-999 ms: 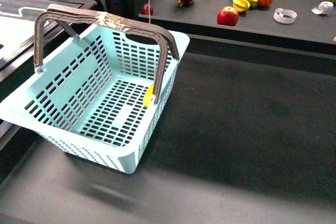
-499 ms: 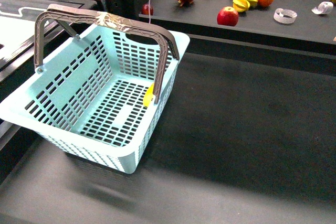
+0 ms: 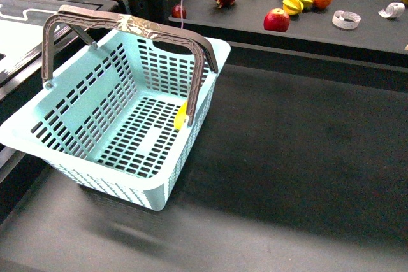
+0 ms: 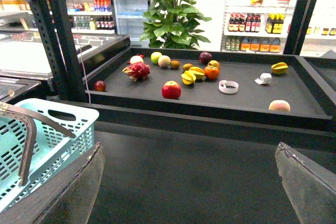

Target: Pick mango with right arm and hold basket with left

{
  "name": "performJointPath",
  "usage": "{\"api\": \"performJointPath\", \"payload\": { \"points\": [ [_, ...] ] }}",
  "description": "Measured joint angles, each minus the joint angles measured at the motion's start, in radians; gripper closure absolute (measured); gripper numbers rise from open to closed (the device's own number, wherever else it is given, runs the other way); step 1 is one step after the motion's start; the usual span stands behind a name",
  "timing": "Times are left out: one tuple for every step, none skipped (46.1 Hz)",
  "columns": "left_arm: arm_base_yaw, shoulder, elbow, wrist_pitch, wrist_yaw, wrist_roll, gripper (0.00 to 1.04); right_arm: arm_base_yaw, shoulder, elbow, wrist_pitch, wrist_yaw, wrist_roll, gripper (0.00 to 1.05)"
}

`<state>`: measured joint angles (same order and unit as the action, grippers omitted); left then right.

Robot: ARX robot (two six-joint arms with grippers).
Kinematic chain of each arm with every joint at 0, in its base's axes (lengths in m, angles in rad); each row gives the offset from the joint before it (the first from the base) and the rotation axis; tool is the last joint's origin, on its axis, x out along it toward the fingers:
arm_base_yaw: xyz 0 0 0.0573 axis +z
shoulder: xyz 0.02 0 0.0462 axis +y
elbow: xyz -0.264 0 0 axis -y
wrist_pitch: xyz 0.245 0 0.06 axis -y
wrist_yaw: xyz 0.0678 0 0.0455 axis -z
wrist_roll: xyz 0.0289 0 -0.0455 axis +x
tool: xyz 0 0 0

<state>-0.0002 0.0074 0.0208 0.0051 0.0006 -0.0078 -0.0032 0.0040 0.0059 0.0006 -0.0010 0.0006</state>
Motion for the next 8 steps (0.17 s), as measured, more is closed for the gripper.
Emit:
{"api": "performJointPath", "payload": {
  "points": [
    [0.0, -0.001, 0.0, -0.001, 0.0, 0.0, 1.03, 0.0, 0.0, 0.0, 0.0, 0.0, 0.0, 0.08],
    [0.0, -0.001, 0.0, -0.001, 0.0, 0.0, 1.03, 0.0, 0.0, 0.0, 0.0, 0.0, 0.0, 0.08],
    [0.0, -0.001, 0.0, -0.002, 0.0, 0.0, 1.03, 0.0, 0.0, 0.0, 0.0, 0.0, 0.0, 0.08],
    [0.0, -0.002, 0.0, -0.002, 0.0, 0.0, 1.03, 0.0, 0.0, 0.0, 0.0, 0.0, 0.0, 0.08],
    [0.0, -0.002, 0.0, -0.002, 0.0, 0.0, 1.03, 0.0, 0.0, 0.0, 0.0, 0.0, 0.0, 0.08],
    [0.0, -0.002, 0.0, -0.002, 0.0, 0.0, 1.03, 0.0, 0.0, 0.0, 0.0, 0.0, 0.0, 0.08],
    [0.0, -0.002, 0.0, -0.003, 0.0, 0.0, 1.03, 0.0, 0.0, 0.0, 0.0, 0.0, 0.0, 0.08],
    [0.0, -0.002, 0.0, -0.003, 0.0, 0.0, 1.03, 0.0, 0.0, 0.0, 0.0, 0.0, 0.0, 0.08]
  ]
}}
